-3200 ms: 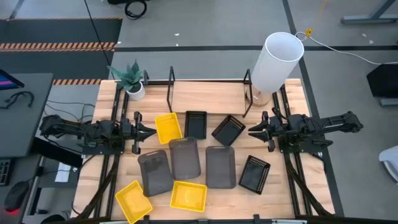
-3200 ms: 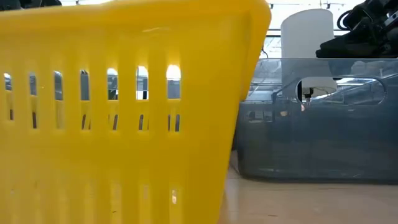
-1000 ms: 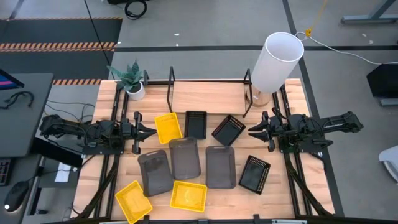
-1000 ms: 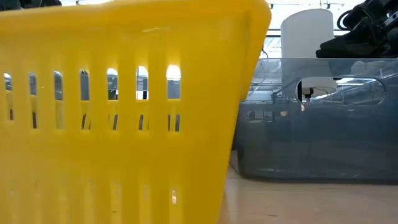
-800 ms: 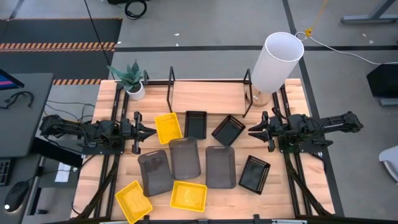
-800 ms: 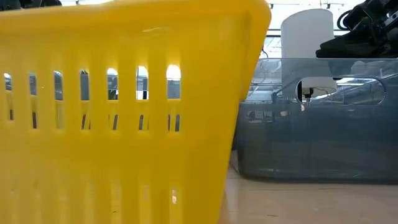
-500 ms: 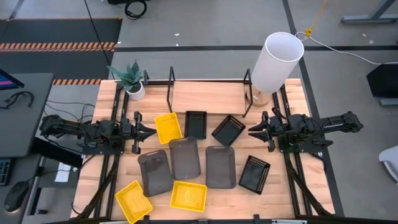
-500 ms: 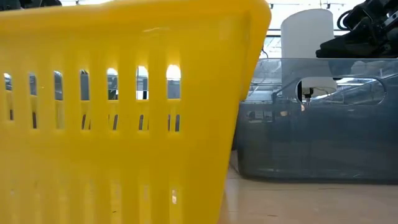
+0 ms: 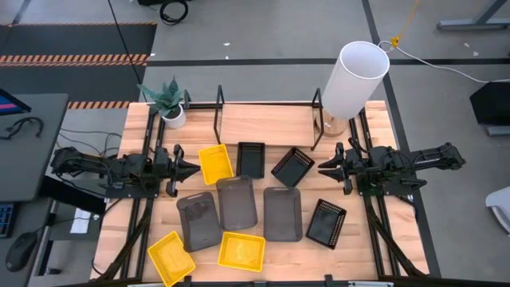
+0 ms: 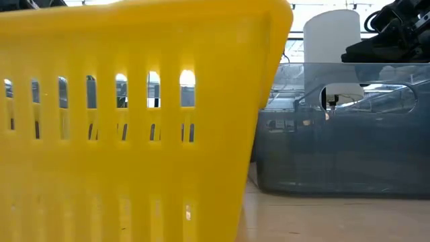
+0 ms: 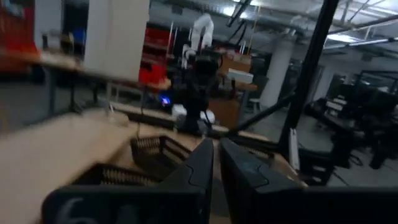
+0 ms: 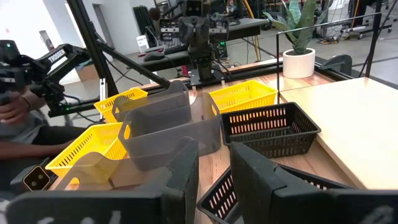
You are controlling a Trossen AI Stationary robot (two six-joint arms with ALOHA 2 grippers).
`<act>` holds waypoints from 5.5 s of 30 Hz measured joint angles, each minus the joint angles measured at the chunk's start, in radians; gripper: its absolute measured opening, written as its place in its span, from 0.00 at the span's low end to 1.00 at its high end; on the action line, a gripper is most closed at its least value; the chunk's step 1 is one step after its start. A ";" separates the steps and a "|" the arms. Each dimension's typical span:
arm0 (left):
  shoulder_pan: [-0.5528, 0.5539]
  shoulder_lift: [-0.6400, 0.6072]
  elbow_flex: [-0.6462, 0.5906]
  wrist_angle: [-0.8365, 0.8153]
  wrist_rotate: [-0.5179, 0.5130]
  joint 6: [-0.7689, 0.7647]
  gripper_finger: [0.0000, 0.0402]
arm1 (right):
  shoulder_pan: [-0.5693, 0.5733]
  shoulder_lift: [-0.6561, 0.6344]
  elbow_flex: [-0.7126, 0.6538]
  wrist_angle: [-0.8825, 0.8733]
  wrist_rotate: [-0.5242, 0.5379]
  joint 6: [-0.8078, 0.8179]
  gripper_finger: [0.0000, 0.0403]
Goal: Stack baskets on shelf by color
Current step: Stack the left gray bin on the middle gray bin
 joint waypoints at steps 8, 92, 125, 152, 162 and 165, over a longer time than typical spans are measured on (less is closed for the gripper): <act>0.000 0.000 0.000 -0.064 0.048 -0.108 0.06 | 0.000 0.000 0.000 0.000 0.000 0.000 0.24; -0.560 1.431 1.364 -1.360 0.180 -0.741 0.37 | 0.000 0.000 0.000 0.006 0.000 0.000 0.24; -0.591 1.824 1.537 -1.503 0.204 -0.753 0.38 | 0.000 0.000 0.000 0.007 0.000 0.000 0.24; -0.589 1.843 1.426 -1.454 0.242 -0.744 0.13 | 0.000 0.000 0.000 0.007 0.000 0.000 0.24; -0.589 1.847 1.516 -1.577 0.253 -0.705 0.02 | 0.000 0.000 0.000 0.007 0.000 0.000 0.24; -0.589 1.846 1.550 -1.615 0.249 -0.705 0.01 | 0.000 0.000 0.000 0.007 0.000 0.000 0.24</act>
